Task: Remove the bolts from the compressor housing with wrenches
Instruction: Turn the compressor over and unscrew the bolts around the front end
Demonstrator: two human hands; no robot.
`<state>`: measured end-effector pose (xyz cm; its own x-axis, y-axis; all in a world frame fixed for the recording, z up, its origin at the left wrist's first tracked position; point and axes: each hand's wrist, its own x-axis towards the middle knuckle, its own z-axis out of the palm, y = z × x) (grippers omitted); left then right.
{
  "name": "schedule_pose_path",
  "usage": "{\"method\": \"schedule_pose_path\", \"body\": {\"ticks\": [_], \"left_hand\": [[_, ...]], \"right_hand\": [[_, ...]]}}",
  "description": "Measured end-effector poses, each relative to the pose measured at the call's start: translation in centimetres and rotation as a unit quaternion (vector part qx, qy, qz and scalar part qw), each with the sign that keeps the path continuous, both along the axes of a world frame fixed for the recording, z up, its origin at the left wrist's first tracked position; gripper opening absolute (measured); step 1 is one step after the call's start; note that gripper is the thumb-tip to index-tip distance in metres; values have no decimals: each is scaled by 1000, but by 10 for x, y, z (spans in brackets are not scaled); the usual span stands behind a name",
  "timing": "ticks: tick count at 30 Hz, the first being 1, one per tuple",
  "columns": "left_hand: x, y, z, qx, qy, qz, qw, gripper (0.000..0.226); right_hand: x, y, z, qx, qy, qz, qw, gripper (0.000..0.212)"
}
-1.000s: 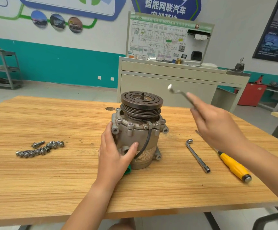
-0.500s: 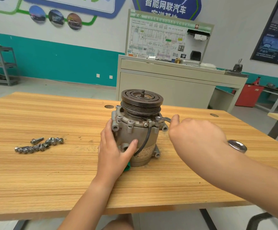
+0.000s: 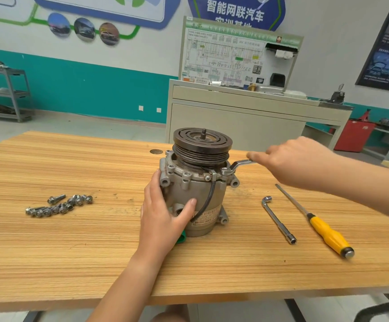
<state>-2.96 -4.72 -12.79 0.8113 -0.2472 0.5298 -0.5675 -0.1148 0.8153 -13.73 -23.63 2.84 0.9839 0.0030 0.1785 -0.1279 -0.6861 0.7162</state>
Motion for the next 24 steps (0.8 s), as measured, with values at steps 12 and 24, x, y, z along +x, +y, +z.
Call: {"method": "schedule_pose_path", "body": {"ticks": [12, 24], "left_hand": [[2, 0, -2, 2, -2, 3, 1000, 96], [2, 0, -3, 0, -7, 12, 1000, 92]], "right_hand": [[-16, 7, -36, 331, -297, 159, 881, 30], [-41, 75, -26, 99, -58, -111, 987, 62]]}}
